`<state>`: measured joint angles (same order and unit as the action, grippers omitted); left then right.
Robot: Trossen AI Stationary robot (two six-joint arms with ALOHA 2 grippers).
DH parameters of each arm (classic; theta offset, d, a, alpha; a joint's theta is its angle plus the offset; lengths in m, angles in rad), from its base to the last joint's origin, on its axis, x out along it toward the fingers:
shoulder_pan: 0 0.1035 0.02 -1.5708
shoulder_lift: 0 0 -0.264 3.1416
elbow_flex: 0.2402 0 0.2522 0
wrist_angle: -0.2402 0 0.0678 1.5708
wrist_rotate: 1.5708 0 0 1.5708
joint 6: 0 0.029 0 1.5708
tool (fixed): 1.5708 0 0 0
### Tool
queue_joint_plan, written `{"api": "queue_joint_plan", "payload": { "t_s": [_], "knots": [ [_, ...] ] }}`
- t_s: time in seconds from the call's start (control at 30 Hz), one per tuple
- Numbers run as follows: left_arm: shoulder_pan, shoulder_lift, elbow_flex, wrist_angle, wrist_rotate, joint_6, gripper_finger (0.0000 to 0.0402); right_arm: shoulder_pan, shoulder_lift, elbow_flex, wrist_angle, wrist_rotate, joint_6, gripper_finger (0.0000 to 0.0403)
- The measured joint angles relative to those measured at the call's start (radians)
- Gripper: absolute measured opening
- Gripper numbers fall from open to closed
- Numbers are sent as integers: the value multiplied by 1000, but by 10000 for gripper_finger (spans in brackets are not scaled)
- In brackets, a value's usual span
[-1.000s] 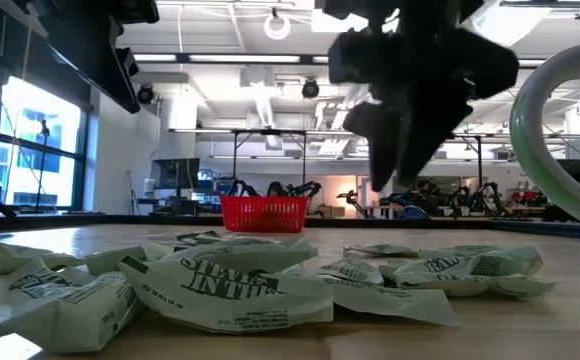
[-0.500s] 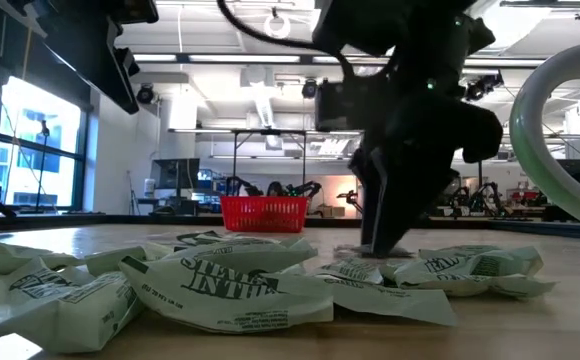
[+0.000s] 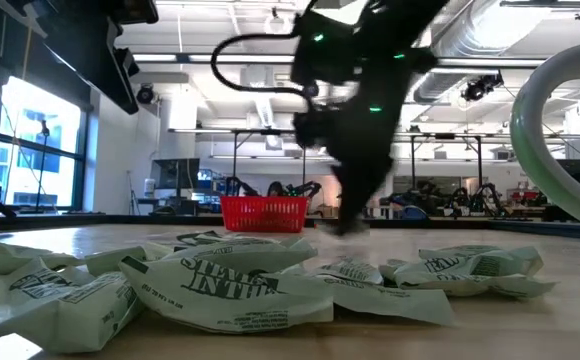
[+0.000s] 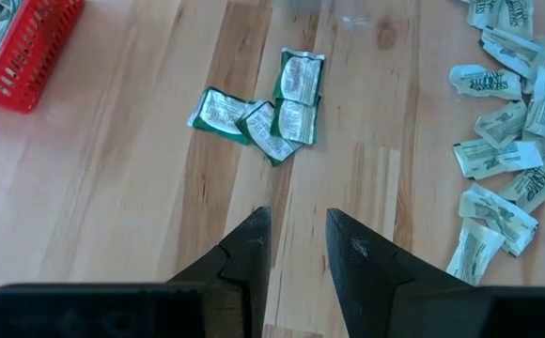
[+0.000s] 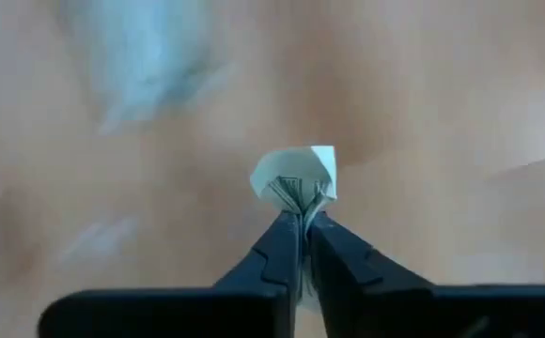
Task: Pick and place items into bin
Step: Put the light green stevia packet into the red bin
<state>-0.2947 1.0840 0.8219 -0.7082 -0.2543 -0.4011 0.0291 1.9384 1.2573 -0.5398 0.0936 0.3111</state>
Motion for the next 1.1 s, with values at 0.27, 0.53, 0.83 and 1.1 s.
{"api": "queue_joint_plan", "payload": {
  "t_s": [0.27, 0.53, 0.83, 1.1],
  "knots": [
    [0, 0, 0, 2, -1, -29, 138, -254, -36, 308, 77, 91, -298, 10],
    [0, 0, 0, 2, -80, -156, 138, -400, 109, 449, -5, -187, -354, 88],
    [0, 0, 0, 1, -8, -217, 138, -382, 107, 452, 19, -136, -324, 217],
    [-15, 22, 0, 48, 199, -216, 138, -238, -5, 453, -319, -146, -450, 257]
  ]
}}
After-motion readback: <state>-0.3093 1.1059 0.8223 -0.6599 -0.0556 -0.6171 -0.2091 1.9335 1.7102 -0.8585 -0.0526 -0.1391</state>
